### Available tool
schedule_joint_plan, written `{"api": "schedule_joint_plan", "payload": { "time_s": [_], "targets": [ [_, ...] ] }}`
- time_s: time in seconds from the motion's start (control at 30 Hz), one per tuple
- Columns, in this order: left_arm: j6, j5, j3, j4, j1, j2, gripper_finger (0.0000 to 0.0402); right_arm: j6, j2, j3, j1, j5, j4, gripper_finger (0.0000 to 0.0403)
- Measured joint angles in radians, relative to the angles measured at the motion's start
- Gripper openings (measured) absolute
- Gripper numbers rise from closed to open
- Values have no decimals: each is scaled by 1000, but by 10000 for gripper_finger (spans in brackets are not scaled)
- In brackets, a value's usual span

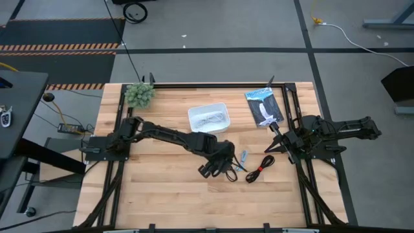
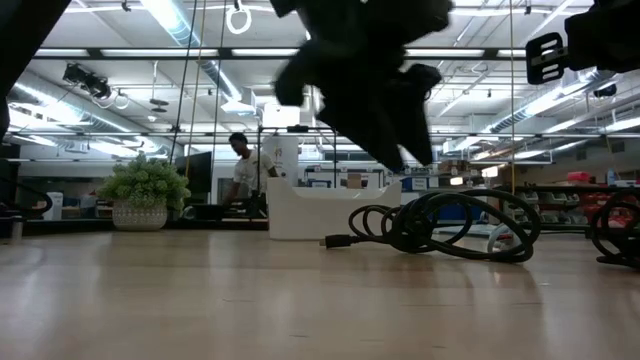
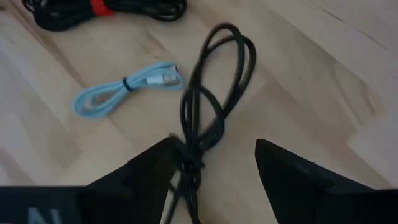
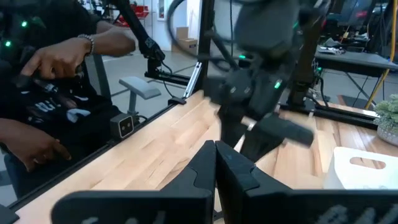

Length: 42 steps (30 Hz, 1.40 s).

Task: Pick and place USB-C Cables
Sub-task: Put the left black charger cable into the white bin

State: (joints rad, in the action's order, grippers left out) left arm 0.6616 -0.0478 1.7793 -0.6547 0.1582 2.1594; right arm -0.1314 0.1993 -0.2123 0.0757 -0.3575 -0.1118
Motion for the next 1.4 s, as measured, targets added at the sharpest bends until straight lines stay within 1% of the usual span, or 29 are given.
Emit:
{"api": "schedule_joint_plan", "payload": {
  "time_s": [0.03, 0.13, 0.37, 0.43, 0.5, 0.97, 1.1, 1.27, 1.4],
  "targets": [
    [0, 23, 11, 12, 5, 12, 235, 0, -2, -1, 0, 0, 0, 16],
    [0, 64, 54, -31, 16, 44, 231, 0, 0, -1, 0, 0, 13, 16],
    [-10, 74, 155, -153, 19, 89, 229, 0, 3, 0, 0, 0, 14, 16],
    [-8, 74, 172, -135, 11, 99, 229, 0, 1, 0, 0, 0, 15, 16],
    [-4, 73, 171, -158, 2, 100, 229, 0, 6, -1, 0, 0, 30, 16],
    [-1, 3, 170, -168, -45, 100, 229, 0, 18, 0, 0, -1, 52, 16],
    [-3, 1, 170, -154, -44, 104, 228, 0, 18, 0, 0, 0, 52, 16],
    [9, 0, 169, -138, -42, 148, 228, 0, 18, 0, 0, 0, 53, 16],
    [31, 24, 168, -155, -46, 164, 228, 0, 18, 0, 0, 0, 59, 16]
  ]
}}
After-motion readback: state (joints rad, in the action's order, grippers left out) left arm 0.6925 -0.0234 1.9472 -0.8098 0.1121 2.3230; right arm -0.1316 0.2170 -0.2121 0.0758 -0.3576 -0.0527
